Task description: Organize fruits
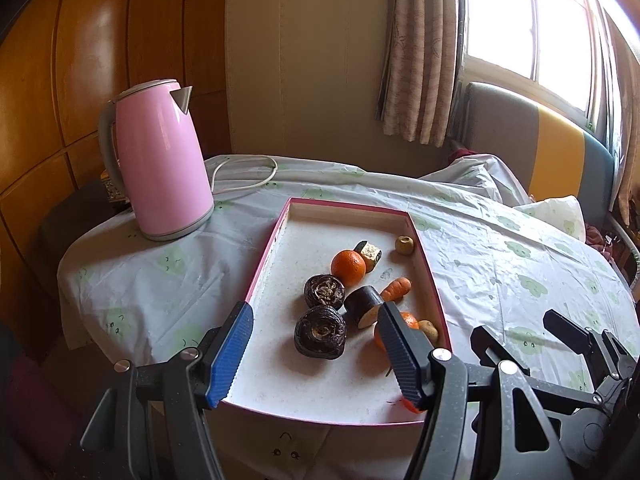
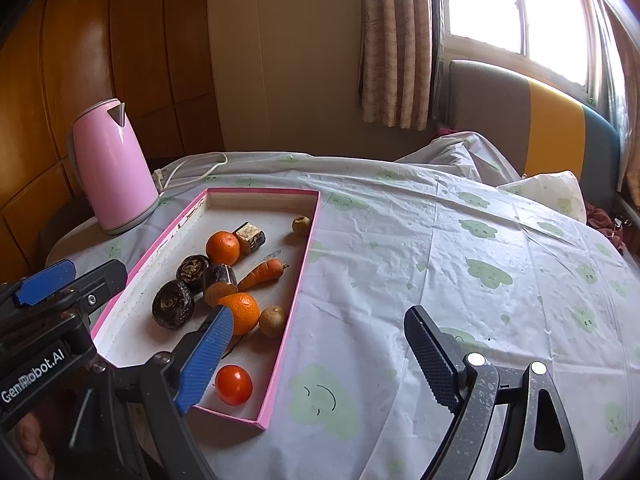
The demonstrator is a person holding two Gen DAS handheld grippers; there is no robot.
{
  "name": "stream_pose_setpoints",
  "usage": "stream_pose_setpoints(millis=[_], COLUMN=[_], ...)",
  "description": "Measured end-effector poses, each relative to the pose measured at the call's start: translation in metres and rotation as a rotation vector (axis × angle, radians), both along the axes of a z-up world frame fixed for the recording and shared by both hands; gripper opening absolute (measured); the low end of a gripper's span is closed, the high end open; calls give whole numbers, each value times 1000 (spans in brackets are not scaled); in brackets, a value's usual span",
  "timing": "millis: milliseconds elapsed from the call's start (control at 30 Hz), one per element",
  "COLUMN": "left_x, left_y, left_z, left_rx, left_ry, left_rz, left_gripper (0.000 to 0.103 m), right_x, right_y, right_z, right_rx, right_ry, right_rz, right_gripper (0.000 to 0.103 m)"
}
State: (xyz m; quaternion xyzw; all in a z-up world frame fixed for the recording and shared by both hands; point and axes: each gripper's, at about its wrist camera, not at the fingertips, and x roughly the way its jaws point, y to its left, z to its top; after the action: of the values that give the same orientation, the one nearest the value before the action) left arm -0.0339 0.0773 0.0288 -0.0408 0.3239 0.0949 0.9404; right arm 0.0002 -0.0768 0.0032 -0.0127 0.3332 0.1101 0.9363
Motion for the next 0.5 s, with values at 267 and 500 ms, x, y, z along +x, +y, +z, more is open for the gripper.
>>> stream_pose_setpoints(millis=[267, 500], left_x=[0, 0], left_y=[-2, 0], left_z=[4, 2], left_rx=[18, 15], left_ry=[-18, -11], left_rz=[-6, 1], left_gripper=[54, 54], right_x=[2, 1], right_y=[-5, -5], right_z=[-7, -8], right_rx=[5, -6], right_ry=[25, 23], right_rz=[-11, -10], right_gripper=[88, 88])
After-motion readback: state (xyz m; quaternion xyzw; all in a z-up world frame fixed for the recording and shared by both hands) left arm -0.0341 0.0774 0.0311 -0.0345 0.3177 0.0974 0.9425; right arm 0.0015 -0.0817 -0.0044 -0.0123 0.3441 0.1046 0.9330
